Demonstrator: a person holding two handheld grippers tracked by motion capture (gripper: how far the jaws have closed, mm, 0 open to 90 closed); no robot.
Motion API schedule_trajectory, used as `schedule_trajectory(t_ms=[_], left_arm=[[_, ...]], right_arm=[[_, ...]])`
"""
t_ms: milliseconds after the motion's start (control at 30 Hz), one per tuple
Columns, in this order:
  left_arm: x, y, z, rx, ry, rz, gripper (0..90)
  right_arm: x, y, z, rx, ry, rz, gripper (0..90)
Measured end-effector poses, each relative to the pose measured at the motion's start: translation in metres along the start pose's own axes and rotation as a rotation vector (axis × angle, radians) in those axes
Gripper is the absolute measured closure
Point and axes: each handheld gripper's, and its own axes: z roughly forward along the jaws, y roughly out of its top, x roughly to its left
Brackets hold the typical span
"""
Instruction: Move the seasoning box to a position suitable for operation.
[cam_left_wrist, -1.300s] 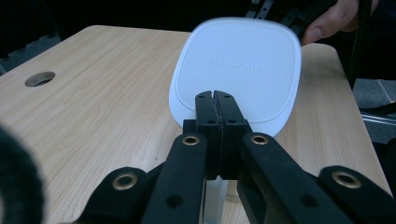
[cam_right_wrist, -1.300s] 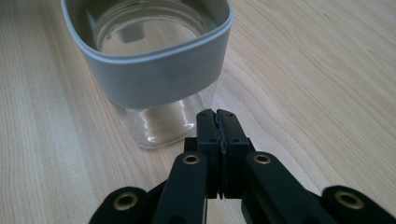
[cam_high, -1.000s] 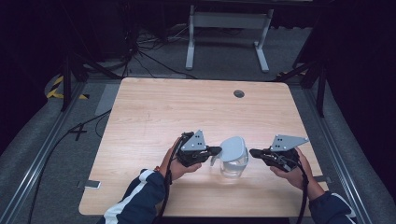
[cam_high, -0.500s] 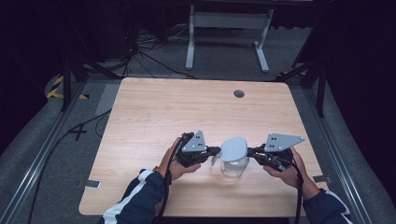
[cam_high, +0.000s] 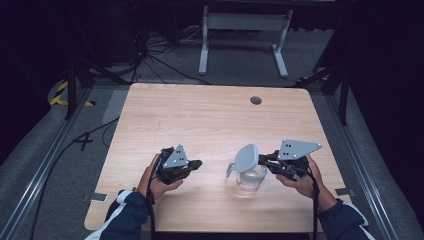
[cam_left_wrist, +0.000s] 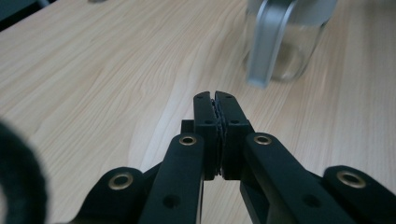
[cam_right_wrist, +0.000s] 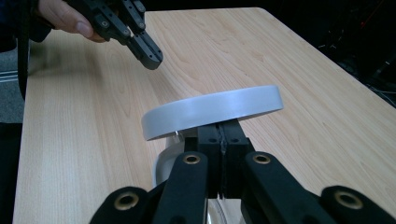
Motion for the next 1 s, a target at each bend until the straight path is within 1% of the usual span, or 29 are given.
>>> schedule_trajectory(t_ms=[33, 133, 167, 200, 267, 300, 333, 367, 400, 500, 533, 567, 600, 633, 667, 700, 733, 767, 800, 833, 933, 967, 1000], left_arm=[[0.001, -0.004, -0.003, 0.004, 0.008, -0.005, 87.2], [0.002, -0.021, -0.015, 0.045, 0.049, -0.029, 86.3], [0.002, -0.026, -0.019, 0.042, 0.062, -0.040, 86.1], [0.003, -0.031, -0.023, 0.054, 0.070, -0.047, 85.9], [0.005, -0.041, -0.031, 0.059, 0.089, -0.067, 85.1], [0.006, -0.049, -0.037, 0.060, 0.103, -0.092, 84.5], [0.006, -0.049, -0.037, 0.060, 0.103, -0.092, 84.0], [0.007, -0.053, -0.041, 0.067, 0.113, -0.107, 84.0], [0.008, -0.059, -0.045, 0.062, 0.122, -0.122, 83.9], [0.009, -0.069, -0.054, 0.070, 0.136, -0.144, 83.5], [0.008, -0.072, -0.055, 0.069, 0.139, -0.159, 83.2], [0.009, -0.074, -0.057, 0.074, 0.146, -0.156, 82.9], [0.009, -0.077, -0.059, 0.075, 0.149, -0.176, 82.7], [0.009, -0.079, -0.060, 0.077, 0.153, -0.177, 82.3], [0.010, -0.082, -0.061, 0.084, 0.161, -0.188, 81.5], [0.010, -0.082, -0.061, 0.084, 0.161, -0.188, 81.2], [0.010, -0.083, -0.063, 0.094, 0.170, -0.184, 81.2], [0.010, -0.084, -0.063, 0.097, 0.167, -0.192, 80.5], [0.010, -0.086, -0.062, 0.090, 0.170, -0.199, 79.7], [0.011, -0.086, -0.063, 0.101, 0.170, -0.194, 79.0], [0.013, -0.089, -0.062, 0.106, 0.178, -0.211, 74.9], [0.013, -0.089, -0.062, 0.106, 0.178, -0.211, 73.2], [0.013, -0.090, -0.061, 0.104, 0.186, -0.220, 73.2]], right_arm=[[0.000, 0.001, 0.002, 0.003, 0.004, -0.003, 89.7], [0.001, 0.003, 0.006, 0.006, 0.016, -0.009, 89.7], [0.000, 0.004, 0.007, 0.008, 0.014, -0.014, 89.7], [0.000, 0.005, 0.008, 0.006, 0.018, -0.012, 89.7], [0.000, 0.007, 0.010, 0.002, 0.030, -0.019, 89.7], [0.001, 0.008, 0.011, 0.002, 0.032, -0.023, 89.7], [0.001, 0.008, 0.011, 0.002, 0.032, -0.023, 89.7], [0.001, 0.009, 0.013, -0.004, 0.036, -0.031, 89.7], [0.002, 0.010, 0.014, -0.004, 0.042, -0.031, 89.7], [0.003, 0.013, 0.018, -0.005, 0.054, -0.043, 89.7], [0.003, 0.013, 0.019, -0.004, 0.057, -0.046, 89.7], [0.003, 0.014, 0.020, -0.005, 0.059, -0.050, 89.6], [0.004, 0.014, 0.021, -0.003, 0.063, -0.049, 89.7], [0.004, 0.015, 0.022, -0.003, 0.066, -0.052, 89.7], [0.005, 0.015, 0.024, 0.002, 0.071, -0.053, 89.7], [0.005, 0.015, 0.024, 0.002, 0.071, -0.053, 89.7], [0.005, 0.015, 0.025, 0.004, 0.073, -0.056, 89.7], [0.005, 0.015, 0.026, 0.006, 0.074, -0.060, 89.6], [0.005, 0.015, 0.026, 0.009, 0.074, -0.060, 89.7], [0.005, 0.014, 0.026, 0.011, 0.073, -0.059, 89.7], [0.003, 0.012, 0.025, 0.015, 0.068, -0.056, 89.6], [0.003, 0.012, 0.025, 0.015, 0.068, -0.056, 89.6], [0.002, 0.011, 0.024, 0.015, 0.067, -0.053, 89.6]])
